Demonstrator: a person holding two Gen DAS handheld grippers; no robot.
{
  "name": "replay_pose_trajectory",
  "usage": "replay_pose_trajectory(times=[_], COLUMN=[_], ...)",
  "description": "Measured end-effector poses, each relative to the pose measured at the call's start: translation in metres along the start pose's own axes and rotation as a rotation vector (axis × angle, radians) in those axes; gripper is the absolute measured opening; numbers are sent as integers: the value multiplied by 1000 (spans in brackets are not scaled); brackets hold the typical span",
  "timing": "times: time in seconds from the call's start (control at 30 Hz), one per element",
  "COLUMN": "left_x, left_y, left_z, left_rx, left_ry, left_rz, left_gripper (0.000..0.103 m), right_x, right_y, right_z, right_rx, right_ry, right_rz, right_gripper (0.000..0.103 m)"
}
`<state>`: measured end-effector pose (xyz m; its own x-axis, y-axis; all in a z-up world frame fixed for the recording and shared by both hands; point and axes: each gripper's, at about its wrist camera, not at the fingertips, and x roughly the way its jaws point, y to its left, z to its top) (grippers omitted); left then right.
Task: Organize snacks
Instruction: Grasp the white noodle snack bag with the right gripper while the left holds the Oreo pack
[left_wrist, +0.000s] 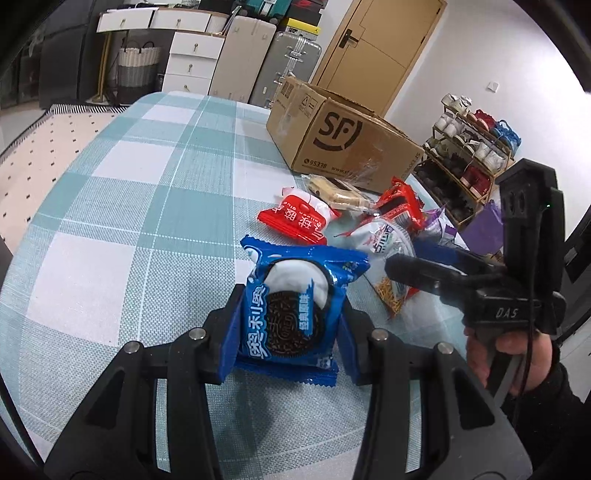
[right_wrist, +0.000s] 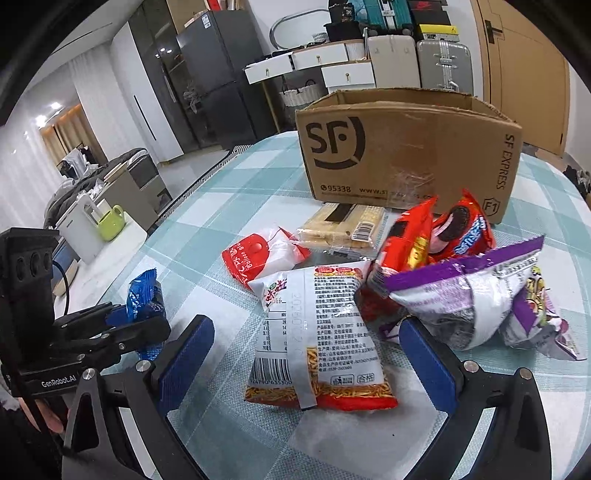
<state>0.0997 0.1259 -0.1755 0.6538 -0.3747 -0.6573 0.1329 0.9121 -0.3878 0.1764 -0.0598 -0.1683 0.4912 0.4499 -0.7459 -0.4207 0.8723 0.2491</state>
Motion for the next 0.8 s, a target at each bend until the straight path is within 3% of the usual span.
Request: replay_pose_trajectory(times=[0.27,0.33,0.37,0.5,0.8], left_x=[1,1,1,-1,-1], left_y=[4,4,4,5,4], left_z=[0,0,0,0,-1], left_rx=[-23,-27,-28,-30,-27], left_ry=[-1,-1,-1,-8,-4], left_rz=[-33,-36,-38,-42,-29], left_gripper=[42,42,42,42,42], right_x=[16,20,22,24,8], right_y=[10,9,8,7,2], right_z=[1,0,-1,-1,-9], right_rx=[-55,-44,-34,-28,14], right_ry=[40,56,64,66,49], right_rz=[-63,-53,-43,-54,-27], right_gripper=[100,91,79,67,56])
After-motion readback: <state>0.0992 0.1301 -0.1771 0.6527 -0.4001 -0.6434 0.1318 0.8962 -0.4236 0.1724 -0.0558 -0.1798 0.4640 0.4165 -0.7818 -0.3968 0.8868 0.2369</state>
